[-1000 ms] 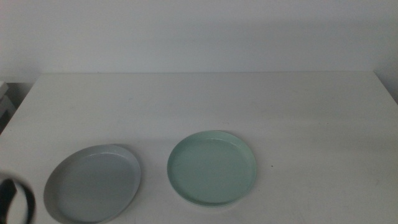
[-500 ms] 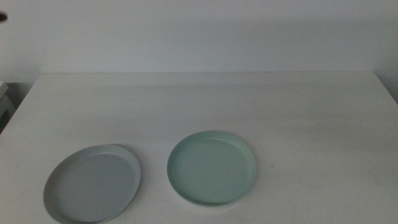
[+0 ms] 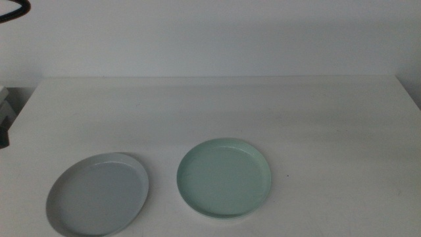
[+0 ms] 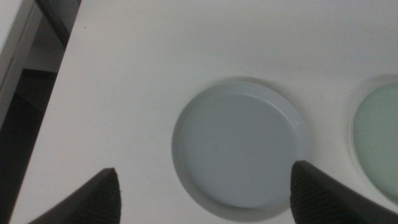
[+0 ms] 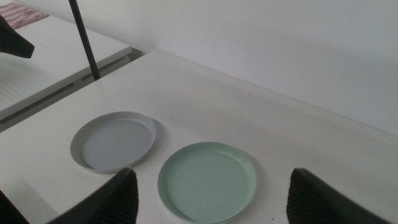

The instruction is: Stack the three bowls on top of each other.

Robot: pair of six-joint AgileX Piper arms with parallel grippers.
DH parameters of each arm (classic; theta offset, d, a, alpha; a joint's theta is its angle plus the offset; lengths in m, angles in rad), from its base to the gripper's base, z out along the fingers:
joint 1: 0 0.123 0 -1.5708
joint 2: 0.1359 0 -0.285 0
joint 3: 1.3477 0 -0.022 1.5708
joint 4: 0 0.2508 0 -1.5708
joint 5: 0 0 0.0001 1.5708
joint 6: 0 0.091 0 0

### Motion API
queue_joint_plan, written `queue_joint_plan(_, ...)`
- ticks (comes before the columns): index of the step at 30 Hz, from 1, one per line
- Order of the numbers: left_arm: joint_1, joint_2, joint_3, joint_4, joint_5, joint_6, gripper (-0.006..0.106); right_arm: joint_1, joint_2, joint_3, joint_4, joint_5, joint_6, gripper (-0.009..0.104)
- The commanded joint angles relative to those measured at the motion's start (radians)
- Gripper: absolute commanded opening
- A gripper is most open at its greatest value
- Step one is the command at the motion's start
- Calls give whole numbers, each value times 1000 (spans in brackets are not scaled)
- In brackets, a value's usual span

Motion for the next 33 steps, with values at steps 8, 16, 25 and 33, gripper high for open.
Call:
queue_joint_plan(8,0,205,-37,-21,-25,37,90,2,9,-19,1,-75,-8,63)
queue_joint_plan(16,103,448,-89,-80,-27,229,90,2,9,-19,1,-75,-8,63)
queue_joint_plan(25,212,682,-113,-268,-93,438,90,2,9,-19,1,-75,-8,63)
queue_joint_plan(33,212,866,-113,-280,-115,443,90,2,9,-19,1,-75,-8,63)
